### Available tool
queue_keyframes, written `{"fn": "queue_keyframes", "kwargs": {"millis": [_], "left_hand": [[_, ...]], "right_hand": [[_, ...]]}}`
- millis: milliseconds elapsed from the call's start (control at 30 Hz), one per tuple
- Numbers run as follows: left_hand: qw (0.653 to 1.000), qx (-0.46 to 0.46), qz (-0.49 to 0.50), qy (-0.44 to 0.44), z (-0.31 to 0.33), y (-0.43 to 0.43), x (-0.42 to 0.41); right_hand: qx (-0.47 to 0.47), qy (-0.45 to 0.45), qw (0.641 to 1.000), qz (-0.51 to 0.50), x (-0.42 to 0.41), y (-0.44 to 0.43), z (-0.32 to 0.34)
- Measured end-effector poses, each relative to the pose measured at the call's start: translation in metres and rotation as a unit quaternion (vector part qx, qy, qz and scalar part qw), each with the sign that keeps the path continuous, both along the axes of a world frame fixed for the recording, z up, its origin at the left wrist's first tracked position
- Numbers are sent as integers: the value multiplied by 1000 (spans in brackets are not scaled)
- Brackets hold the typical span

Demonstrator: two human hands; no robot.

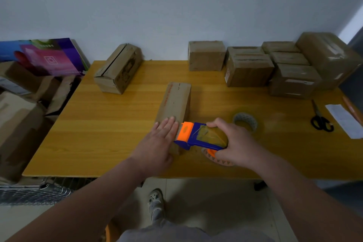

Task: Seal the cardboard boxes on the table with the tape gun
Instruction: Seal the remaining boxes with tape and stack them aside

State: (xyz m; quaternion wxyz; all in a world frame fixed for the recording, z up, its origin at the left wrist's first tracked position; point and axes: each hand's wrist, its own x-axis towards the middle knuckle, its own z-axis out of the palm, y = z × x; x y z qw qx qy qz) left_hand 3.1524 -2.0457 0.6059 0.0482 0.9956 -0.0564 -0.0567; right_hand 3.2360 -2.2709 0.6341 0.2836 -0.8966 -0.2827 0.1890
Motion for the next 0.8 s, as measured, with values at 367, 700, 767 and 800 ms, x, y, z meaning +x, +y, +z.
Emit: {"fn": "queue_keyframes", "kwargs": {"millis": [367, 700, 767, 800], "left_hand": [[999, -22, -25, 9, 4, 6, 2], [999, -21, -22, 10, 5, 5, 3], [999, -27, -22, 7, 4, 6, 3], [999, -29, -22, 5, 4, 6, 3]], "right_hand": [[23, 31, 999, 11, 6, -17, 31], [-71, 19, 996, 53, 14, -30, 45], [-85, 16, 994, 63, 15, -25, 40], [-92, 16, 993, 67, 15, -21, 37]]}}
